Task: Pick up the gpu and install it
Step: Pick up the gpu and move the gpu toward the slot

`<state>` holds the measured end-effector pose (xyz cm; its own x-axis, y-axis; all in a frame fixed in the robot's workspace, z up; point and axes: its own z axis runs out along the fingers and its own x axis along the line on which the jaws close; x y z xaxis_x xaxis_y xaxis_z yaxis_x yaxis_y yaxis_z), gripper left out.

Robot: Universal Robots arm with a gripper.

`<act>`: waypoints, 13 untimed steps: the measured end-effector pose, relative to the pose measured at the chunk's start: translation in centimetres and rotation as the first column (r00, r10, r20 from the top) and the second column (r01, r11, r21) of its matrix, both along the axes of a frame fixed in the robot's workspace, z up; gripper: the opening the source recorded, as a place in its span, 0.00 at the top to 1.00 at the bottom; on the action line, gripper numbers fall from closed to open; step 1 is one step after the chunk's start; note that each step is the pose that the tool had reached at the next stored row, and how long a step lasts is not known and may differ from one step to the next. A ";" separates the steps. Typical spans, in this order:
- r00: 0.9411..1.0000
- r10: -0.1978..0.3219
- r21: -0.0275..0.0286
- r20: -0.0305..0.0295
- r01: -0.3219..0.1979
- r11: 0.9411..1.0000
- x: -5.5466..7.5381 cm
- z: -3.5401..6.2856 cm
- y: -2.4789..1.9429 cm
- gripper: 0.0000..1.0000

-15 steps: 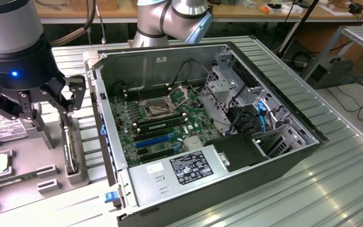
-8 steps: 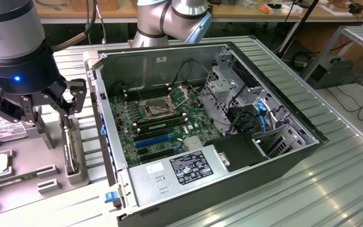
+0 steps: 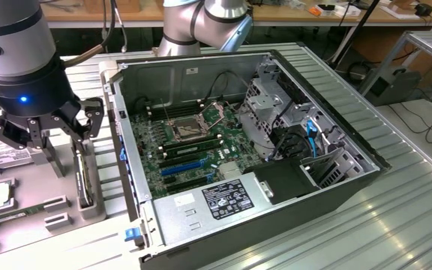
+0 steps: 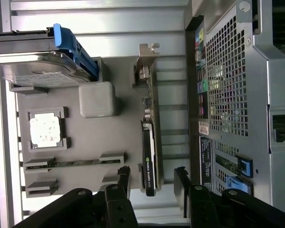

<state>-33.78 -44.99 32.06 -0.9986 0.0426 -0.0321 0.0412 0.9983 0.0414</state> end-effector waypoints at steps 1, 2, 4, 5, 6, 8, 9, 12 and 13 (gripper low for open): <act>1.000 0.000 0.000 0.000 0.000 1.000 0.0 -0.09 0.00 0.50; 1.000 0.000 0.000 0.000 0.000 1.000 0.1 -0.17 0.00 0.50; 1.000 0.000 0.000 0.000 0.000 1.000 0.2 -0.33 0.00 0.50; 1.000 0.000 0.000 0.000 0.000 1.000 0.2 -0.40 0.00 0.50; 1.000 0.000 0.000 0.000 0.000 1.000 0.2 -0.47 0.00 0.50; 1.000 0.000 0.000 0.000 0.000 1.000 0.3 -0.62 0.00 0.50; 1.000 0.000 0.000 0.000 0.000 1.000 0.3 -0.67 0.00 0.50; 1.000 0.000 0.000 0.000 0.000 1.000 0.3 -0.89 0.00 0.50; 1.000 0.000 0.000 0.000 0.000 1.000 0.3 -0.96 0.00 0.50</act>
